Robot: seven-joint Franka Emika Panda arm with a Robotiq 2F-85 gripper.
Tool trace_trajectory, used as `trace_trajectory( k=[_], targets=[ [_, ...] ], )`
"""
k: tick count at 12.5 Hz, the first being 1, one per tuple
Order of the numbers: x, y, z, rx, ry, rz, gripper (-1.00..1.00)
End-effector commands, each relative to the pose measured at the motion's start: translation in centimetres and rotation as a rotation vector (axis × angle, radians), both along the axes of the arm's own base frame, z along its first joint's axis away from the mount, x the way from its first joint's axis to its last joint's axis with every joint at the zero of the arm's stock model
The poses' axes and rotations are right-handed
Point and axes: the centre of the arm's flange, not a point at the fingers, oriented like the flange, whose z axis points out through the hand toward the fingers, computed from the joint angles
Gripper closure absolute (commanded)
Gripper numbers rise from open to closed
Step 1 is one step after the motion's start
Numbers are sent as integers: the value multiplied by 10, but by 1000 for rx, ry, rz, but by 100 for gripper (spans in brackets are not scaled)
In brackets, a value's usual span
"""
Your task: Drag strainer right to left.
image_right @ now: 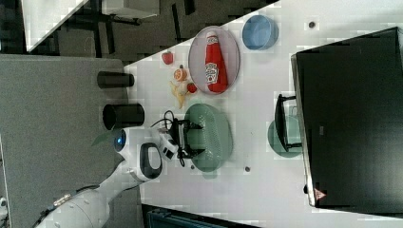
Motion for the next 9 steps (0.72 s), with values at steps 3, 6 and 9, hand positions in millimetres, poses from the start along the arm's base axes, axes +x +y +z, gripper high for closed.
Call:
trace_trajectory(
  k=[3,6,9],
  targets=[
    [-3,57,0,28,23,-40,-100],
    [-2,86,4,32,22,-80,-100],
    [-8,113,5,33,25,-79,-100]
  ],
)
